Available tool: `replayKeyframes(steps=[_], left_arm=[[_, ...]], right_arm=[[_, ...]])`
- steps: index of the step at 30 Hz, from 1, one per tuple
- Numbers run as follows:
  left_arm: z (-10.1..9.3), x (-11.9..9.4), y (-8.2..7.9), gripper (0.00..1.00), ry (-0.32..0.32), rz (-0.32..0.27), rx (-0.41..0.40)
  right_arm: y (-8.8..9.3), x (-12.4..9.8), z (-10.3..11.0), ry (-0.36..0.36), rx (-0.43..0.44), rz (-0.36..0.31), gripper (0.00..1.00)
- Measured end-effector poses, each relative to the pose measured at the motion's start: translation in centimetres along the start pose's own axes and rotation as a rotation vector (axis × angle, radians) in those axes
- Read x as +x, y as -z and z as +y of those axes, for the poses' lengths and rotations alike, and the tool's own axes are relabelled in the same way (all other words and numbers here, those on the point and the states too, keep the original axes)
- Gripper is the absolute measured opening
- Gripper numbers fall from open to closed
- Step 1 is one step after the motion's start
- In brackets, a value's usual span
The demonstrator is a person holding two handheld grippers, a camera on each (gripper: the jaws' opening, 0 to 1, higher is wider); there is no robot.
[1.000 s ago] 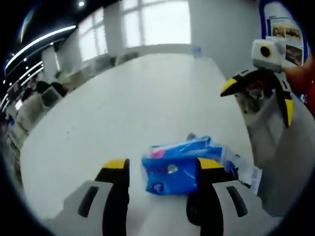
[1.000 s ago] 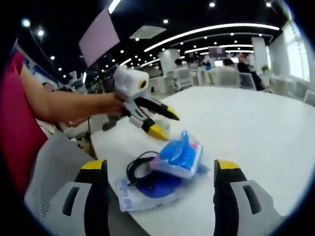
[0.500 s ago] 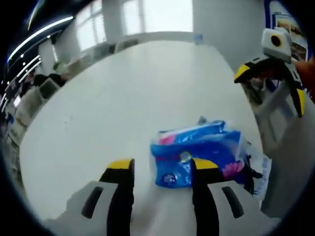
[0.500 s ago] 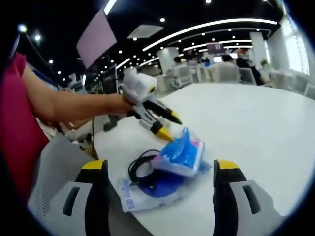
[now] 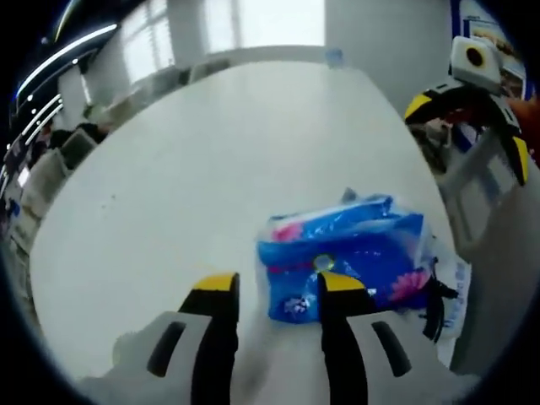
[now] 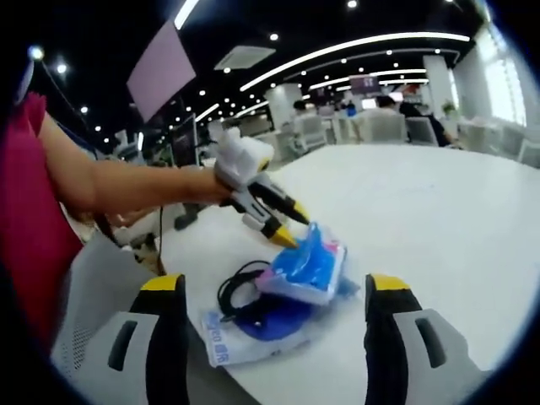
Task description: Arrange the tabletop items into an orderly group along one side of the table until the central work area is clear of visible clutter.
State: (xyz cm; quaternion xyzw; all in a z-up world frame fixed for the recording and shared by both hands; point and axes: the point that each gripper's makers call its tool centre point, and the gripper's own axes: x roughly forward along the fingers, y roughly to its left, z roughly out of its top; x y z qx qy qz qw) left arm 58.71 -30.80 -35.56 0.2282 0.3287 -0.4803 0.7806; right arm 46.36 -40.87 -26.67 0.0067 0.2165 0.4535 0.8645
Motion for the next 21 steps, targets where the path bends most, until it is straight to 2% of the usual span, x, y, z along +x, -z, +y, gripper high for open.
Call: replayKeyframes(steps=[14,19,21], left_arm=[[0.2,0.0,0.1,0.03,-0.018,-0.012,0.008],[0.3,-0.2,0.5,0.01,-0.027,-0.004,0.0],[0.1,-0.3,0.5,0.0,-0.03,-0.005,-0.006]], right_arm=[[0.1,0.1,0.0,0.001,0.007,0.009,0.85],[0.6,0.1,-0.3,0.015,0.038,0.028,0.82],[1.1,0.1,-0.5,0.026,0.083,0.056,0.79]])
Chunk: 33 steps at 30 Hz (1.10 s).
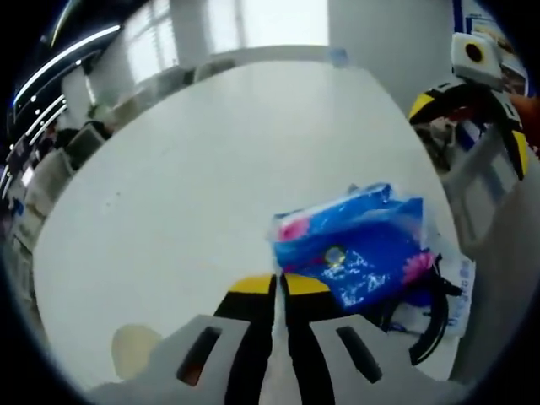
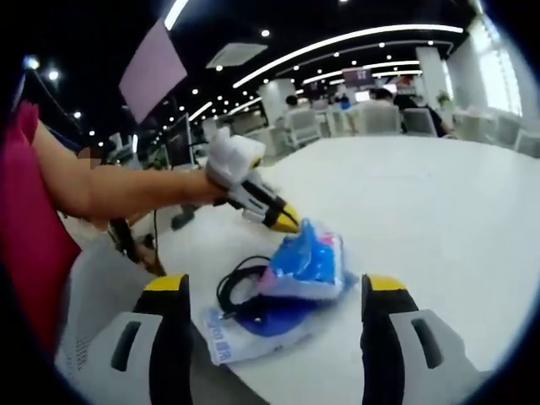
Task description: Arrange the tabletop items into an orderly group along one side of the table until the central work area is clear of visible clutter.
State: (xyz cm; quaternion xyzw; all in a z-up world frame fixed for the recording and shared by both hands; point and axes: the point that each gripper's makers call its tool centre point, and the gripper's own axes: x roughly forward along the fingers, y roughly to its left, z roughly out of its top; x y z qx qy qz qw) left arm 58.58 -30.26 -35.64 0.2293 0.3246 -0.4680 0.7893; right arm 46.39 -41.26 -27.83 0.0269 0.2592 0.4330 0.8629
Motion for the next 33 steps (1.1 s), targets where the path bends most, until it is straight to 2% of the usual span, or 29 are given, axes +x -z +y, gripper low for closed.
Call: replayKeyframes(steps=[3,6,12,15,17,19,21,22,25,27,29,31,33], left_arm=[[0.0,-0.3,0.0,0.0,-0.019,0.004,-0.013],[-0.3,-0.7,-0.3,0.0,-0.019,-0.009,-0.022],[-0.3,-1.3,-0.4,0.0,-0.044,-0.024,-0.069],[-0.3,-1.6,-0.2,0.0,-0.068,-0.025,-0.126],[-0.4,-1.8,-0.3,0.0,-0.067,-0.044,-0.182],[-0.7,-2.0,-0.4,0.0,-0.062,-0.056,-0.209],[-0.9,-2.1,-0.3,0.0,-0.073,-0.049,-0.199],[-0.8,-2.1,-0.1,0.0,-0.087,-0.037,-0.197],[-1.1,-2.3,0.1,0.0,-0.12,-0.016,-0.184],[-1.3,-2.5,0.1,0.0,-0.139,-0.007,-0.184],[-1.5,-2.8,0.1,0.0,-0.151,-0.009,-0.212],[-1.7,-2.8,0.0,0.0,-0.147,-0.025,-0.275],[-2.0,-3.0,-0.1,0.0,-0.144,-0.032,-0.288]], right_arm=[[0.2,0.2,0.0,0.002,0.029,0.014,0.74],[0.5,0.3,0.2,0.0,0.06,0.042,0.65],[1.9,1.2,0.9,-0.007,0.152,0.132,0.47],[2.3,1.9,1.1,-0.002,0.173,0.169,0.42],[3.0,2.2,1.2,0.021,0.206,0.227,0.38],[3.5,2.9,1.3,0.027,0.196,0.264,0.34],[3.6,3.6,1.4,0.03,0.173,0.277,0.32],[4.1,3.7,1.4,0.037,0.199,0.312,0.32],[4.7,4.2,0.7,0.077,0.218,0.347,0.28],[4.6,4.6,0.3,0.084,0.226,0.347,0.28],[4.5,4.9,-0.2,0.106,0.229,0.345,0.27],[4.6,5.0,-0.9,0.129,0.229,0.356,0.26],[4.7,5.2,-1.4,0.15,0.243,0.358,0.24]])
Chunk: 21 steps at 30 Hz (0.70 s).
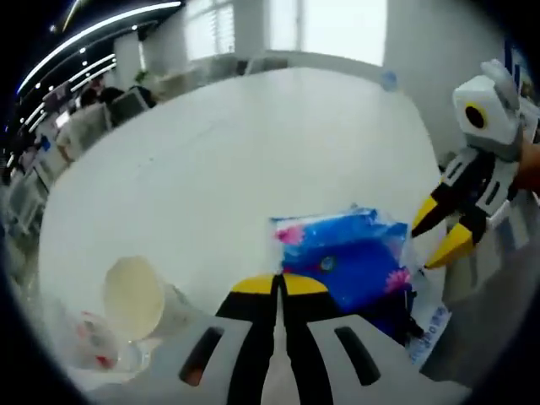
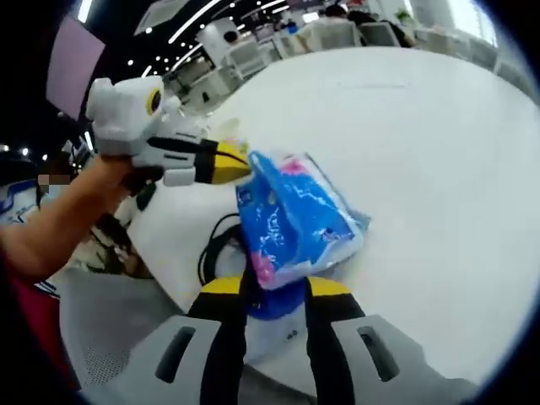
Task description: Arrange the tabletop items into an orderly group along one side of the table until the central work area is clear of visible clutter.
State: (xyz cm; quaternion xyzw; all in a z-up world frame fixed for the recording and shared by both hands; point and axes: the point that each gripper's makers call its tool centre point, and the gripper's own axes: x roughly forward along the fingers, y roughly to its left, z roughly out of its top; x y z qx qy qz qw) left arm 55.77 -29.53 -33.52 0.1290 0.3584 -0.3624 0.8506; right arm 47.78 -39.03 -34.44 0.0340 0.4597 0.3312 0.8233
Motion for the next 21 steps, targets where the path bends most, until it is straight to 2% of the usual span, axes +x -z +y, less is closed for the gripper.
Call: replayKeyframes(steps=[3,6,10,21], left_arm=[[-0.2,-0.1,0.3,0.0,-0.013,-0.001,0.02],[-0.4,-0.3,0.5,0.0,0.001,-0.009,-0.022],[-0.8,-0.6,0.9,0.0,0.003,-0.01,-0.021],[-1.4,-1.9,1.4,0.0,0.013,-0.009,-0.033]], right_arm=[[0.2,0.1,-0.4,0.022,-0.021,0.006,0.22],[0.6,0.4,-0.8,0.034,-0.031,0.019,0.19],[0.5,0.6,-1.4,0.05,-0.032,0.023,0.17],[-0.4,0.2,-2.6,0.093,-0.126,0.002,0.03]])
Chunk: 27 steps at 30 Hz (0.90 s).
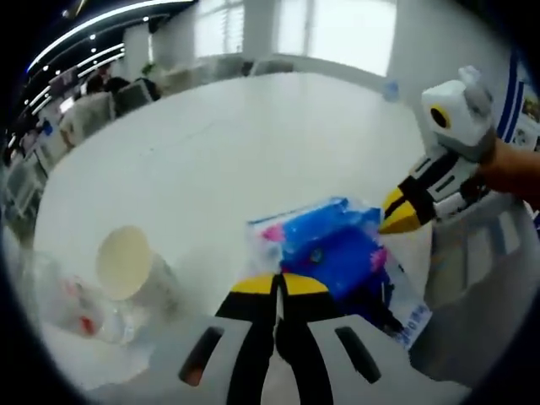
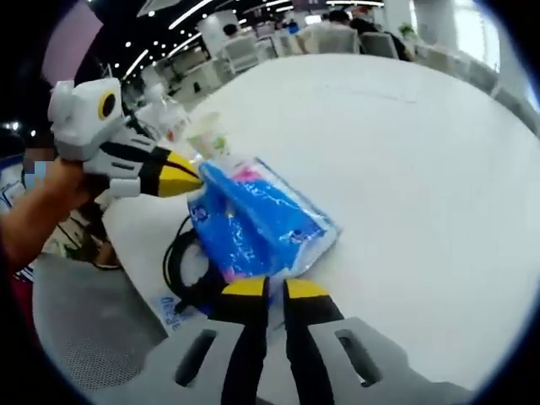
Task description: Arrange the tabletop items into an orderly group along one side of the table until the central work area is clear of visible clutter.
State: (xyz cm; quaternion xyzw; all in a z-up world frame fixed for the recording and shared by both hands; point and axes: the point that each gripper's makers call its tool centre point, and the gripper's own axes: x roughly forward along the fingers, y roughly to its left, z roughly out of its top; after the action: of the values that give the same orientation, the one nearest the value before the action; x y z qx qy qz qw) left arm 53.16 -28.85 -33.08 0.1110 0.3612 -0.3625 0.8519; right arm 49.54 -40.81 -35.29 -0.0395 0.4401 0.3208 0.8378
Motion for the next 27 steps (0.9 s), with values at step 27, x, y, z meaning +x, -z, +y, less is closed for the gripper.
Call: replayKeyframes(steps=[27], left_arm=[[-3.0,0.0,-6.0,0.0,-0.062,-0.105,0.015]], right_arm=[[-5.1,-5.9,-5.4,0.057,-0.057,-0.172,0.01]])
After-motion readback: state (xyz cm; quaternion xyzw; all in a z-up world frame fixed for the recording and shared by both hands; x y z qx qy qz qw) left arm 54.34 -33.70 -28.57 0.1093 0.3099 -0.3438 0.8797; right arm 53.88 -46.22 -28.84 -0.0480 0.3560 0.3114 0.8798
